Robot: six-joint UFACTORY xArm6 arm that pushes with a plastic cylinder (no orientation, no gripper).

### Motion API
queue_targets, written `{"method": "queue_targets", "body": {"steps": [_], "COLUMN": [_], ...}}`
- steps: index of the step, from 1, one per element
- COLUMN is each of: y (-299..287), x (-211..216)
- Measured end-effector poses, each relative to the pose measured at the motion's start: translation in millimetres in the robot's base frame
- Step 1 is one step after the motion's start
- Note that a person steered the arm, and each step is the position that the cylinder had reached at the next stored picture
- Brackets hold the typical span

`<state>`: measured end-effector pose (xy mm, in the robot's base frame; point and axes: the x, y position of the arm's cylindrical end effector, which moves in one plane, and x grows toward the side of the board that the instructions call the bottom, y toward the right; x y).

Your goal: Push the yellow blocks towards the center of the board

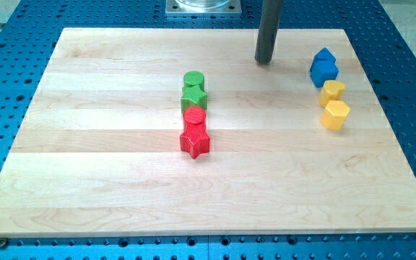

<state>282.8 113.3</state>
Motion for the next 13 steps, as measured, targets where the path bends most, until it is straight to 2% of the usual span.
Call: {"method": "queue_targets", "body": {"steps": [1, 2, 4, 5, 8, 11, 13], "y": [0.0, 43.6, 178.0, 191.5, 110.4, 72.4, 45.4], "x": [0.0, -1.3, -5.5, -0.6, 131.3, 148.9, 140.1]}}
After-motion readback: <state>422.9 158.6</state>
